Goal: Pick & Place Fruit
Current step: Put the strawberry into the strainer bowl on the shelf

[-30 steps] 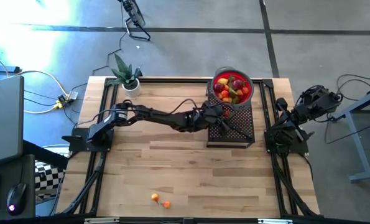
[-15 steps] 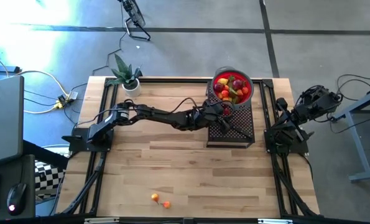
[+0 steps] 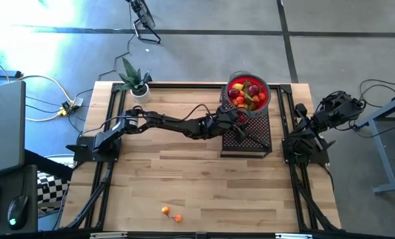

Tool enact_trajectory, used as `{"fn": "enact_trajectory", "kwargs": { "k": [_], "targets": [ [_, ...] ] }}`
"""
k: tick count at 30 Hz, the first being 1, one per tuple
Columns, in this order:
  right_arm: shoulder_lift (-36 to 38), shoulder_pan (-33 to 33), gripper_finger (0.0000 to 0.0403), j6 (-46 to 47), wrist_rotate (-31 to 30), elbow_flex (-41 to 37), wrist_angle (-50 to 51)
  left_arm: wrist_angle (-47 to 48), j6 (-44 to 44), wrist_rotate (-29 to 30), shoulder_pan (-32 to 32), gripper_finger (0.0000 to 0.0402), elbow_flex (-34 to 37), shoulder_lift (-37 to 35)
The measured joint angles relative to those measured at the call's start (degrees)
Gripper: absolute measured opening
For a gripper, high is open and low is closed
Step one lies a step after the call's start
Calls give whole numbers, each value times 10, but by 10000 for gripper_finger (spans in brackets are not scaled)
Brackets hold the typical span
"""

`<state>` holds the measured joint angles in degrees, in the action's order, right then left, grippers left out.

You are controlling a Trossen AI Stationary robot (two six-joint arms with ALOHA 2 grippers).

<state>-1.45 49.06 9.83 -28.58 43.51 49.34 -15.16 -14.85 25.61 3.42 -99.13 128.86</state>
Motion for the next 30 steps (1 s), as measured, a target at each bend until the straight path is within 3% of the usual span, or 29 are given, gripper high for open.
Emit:
{"fn": "enact_trajectory", "kwargs": {
  "k": [5,16,30],
  "targets": [
    [0,0,3,0,0,0,0,2,-2,-11,0,287,0,0],
    [0,0,3,0,1,0,0,2,-4,-44,0,201,0,0],
    [0,0,3,5,2,0,0,3,-2,-95,-4,147,0,0]
  ]
}}
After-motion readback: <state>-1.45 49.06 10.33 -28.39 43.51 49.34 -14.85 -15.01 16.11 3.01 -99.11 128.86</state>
